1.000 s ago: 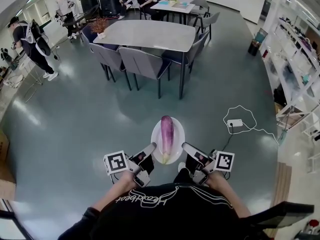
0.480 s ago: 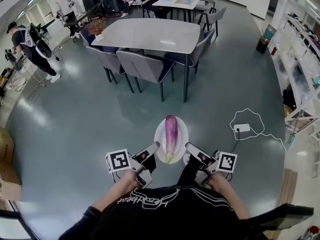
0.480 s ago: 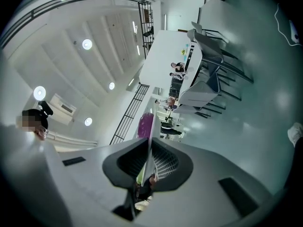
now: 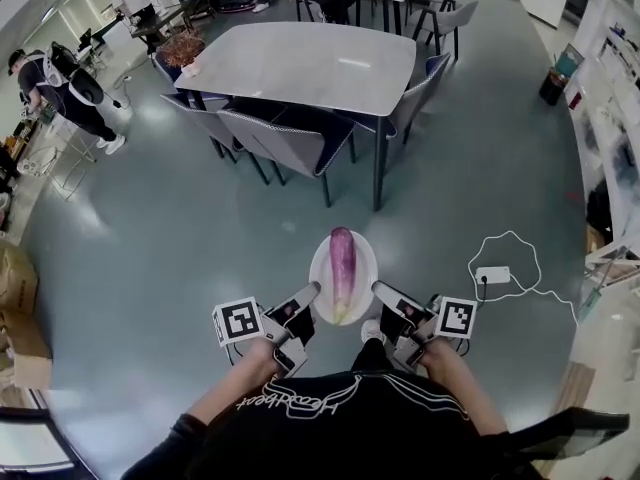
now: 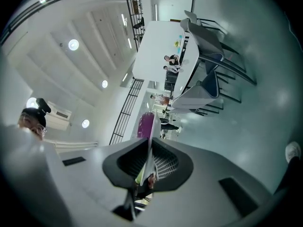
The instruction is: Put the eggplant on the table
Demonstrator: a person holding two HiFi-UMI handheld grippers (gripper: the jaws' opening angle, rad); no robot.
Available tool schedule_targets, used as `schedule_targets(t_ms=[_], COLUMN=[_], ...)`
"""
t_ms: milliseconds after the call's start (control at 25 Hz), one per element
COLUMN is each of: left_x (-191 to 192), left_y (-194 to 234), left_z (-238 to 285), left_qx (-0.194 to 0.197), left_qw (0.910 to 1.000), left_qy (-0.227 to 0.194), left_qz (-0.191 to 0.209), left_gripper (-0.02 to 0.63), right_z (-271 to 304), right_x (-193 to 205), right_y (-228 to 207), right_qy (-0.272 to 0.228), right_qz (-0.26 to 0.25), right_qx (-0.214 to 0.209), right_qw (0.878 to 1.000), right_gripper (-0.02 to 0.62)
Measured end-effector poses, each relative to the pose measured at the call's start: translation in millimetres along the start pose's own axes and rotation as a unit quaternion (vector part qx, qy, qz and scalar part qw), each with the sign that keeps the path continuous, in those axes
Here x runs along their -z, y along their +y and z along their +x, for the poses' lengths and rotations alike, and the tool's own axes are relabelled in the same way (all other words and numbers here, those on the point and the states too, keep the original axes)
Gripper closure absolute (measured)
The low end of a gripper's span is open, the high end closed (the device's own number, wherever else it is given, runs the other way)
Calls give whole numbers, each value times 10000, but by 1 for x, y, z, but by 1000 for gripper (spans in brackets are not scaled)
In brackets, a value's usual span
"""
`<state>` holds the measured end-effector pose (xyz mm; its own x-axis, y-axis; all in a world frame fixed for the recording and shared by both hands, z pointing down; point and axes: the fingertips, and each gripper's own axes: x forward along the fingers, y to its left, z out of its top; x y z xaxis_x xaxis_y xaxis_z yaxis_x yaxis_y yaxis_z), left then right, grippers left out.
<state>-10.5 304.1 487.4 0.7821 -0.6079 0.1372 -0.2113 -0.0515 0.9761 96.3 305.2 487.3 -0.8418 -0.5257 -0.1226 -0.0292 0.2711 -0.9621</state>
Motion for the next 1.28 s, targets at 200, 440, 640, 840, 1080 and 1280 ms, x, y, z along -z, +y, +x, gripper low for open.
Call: schedule_targets(t_ms=[200, 440, 640, 840, 1080, 1280], left_x=[-38, -78, -99, -114, -136, -161], left_y=[-1, -23, -24, -25, -17, -4], left_z=[77, 158, 187, 200, 206, 221], left_qx=[-112, 30, 9, 16, 105, 270], left_qw=[9999, 10000, 9998, 9999, 9997, 9994], left_qy=[-20, -36, -84, -101, -216, -202], left_qz=[45, 67, 170, 84, 56, -32], left_gripper=[581, 581, 581, 581, 581, 581], right_z=[7, 14, 24, 35, 55, 74], right_x=[-83, -174, -210, -227, -240, -257], right_y=[-22, -33, -38, -44, -50, -67], right_qy=[60, 41, 160, 239, 328, 312], right_qz=[63, -79, -202, -154, -221, -245], right_qx=[54, 66, 23, 69, 92, 197], right_qw=[9999, 9999, 9997, 9996, 9992, 9990], right_gripper=[574, 574, 574, 574, 574, 574])
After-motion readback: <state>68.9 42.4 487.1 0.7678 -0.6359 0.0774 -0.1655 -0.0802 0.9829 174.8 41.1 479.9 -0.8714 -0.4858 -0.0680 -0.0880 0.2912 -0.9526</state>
